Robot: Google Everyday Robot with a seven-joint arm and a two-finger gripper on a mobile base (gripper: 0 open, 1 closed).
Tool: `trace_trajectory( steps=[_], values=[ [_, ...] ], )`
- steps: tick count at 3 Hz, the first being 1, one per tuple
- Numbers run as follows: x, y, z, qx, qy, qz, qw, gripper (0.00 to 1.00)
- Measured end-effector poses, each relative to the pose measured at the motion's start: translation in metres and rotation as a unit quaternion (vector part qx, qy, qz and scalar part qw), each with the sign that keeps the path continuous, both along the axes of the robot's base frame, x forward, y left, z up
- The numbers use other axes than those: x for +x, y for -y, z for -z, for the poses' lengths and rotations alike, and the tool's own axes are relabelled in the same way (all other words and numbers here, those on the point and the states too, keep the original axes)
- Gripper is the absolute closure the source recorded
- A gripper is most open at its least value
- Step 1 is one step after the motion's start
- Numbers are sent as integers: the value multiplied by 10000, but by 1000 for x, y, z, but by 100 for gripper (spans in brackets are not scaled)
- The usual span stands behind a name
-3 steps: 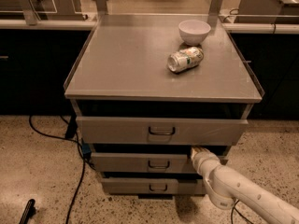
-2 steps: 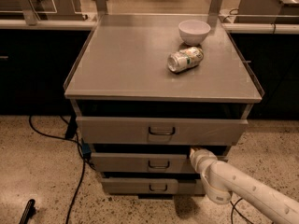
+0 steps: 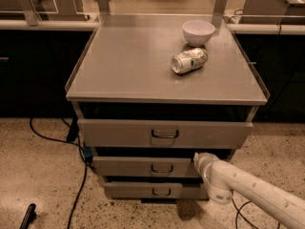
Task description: Open middle drawer
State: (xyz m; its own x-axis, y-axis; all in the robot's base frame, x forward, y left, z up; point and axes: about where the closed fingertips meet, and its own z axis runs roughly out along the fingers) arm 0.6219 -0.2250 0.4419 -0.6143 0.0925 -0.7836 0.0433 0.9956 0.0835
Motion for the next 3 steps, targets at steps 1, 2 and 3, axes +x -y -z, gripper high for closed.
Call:
trace_trajectory(
  steps=[1,2,3],
  values=[
    [-5,8,6,-102,-238,69,9996,100],
    [-6,8,4,-105,-268,69,9996,100],
    [-18,10,3,4,-513,57,9987,100]
  ],
)
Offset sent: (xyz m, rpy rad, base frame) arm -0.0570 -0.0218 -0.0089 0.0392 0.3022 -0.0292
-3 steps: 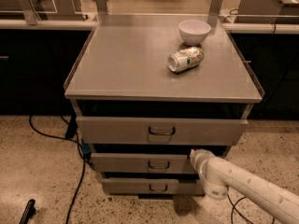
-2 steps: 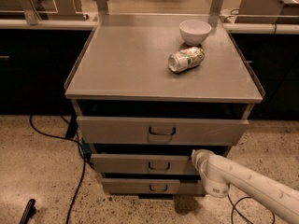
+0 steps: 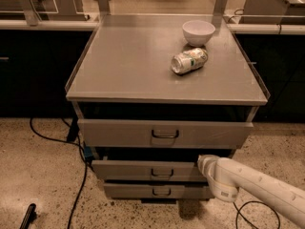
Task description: Open middle drawer
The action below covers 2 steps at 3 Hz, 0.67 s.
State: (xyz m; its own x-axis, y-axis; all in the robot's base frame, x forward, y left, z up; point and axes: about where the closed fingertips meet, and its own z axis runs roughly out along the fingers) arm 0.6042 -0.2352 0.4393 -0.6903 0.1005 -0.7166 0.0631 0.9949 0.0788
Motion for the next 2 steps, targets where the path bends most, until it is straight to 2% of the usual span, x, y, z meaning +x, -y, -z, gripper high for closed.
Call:
trace_trajectory(
  steps=[1,2],
  values=[
    [-29,5,-19,-3,-341,-410,9986,100],
    [-58,0,-33,61,-700,-875,9937,100]
  ],
)
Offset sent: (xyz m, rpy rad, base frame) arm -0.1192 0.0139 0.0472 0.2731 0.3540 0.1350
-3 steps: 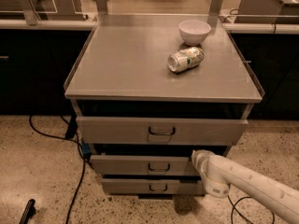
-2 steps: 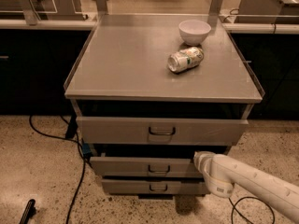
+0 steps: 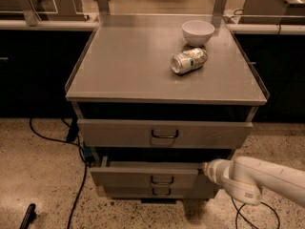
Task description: Open middle drawer
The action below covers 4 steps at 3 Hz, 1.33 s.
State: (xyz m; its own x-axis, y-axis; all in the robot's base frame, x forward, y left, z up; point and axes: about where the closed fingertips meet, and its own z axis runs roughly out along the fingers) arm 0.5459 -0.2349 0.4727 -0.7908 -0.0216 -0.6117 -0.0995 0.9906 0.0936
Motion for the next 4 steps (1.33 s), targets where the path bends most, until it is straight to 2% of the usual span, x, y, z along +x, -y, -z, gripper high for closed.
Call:
trace_trajectory(
  steps=[1,2,3,4],
  values=[
    [-13,7,2,346,-214,162,9990,100],
    [-3,5,-5,243,-58,139,9996,100],
    [33,-14,-19,107,284,65,9995,100],
    [33,-14,-19,106,284,67,9995,100]
  ],
)
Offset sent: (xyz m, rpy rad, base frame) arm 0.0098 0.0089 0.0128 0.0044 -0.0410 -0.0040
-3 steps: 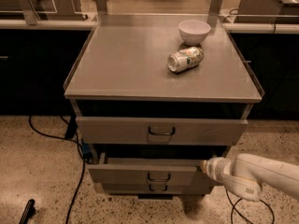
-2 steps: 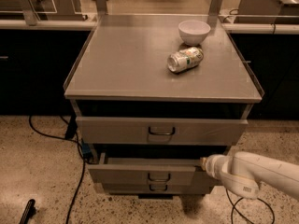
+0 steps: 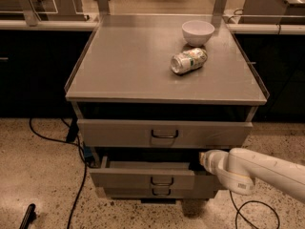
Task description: Open middle drawer
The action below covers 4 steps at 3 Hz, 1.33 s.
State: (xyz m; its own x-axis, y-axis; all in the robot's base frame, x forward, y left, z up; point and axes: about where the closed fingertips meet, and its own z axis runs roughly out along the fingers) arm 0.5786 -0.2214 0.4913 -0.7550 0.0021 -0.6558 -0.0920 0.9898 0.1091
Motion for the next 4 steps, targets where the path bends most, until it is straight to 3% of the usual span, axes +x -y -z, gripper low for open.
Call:
trace_trajectory(
  steps=[2,3,4],
  values=[
    [12,3,24,-100,-299,136,9994,100],
    [7,3,38,-222,-623,49,9978,100],
    [-8,16,61,-136,-1048,230,9941,100]
  ],
)
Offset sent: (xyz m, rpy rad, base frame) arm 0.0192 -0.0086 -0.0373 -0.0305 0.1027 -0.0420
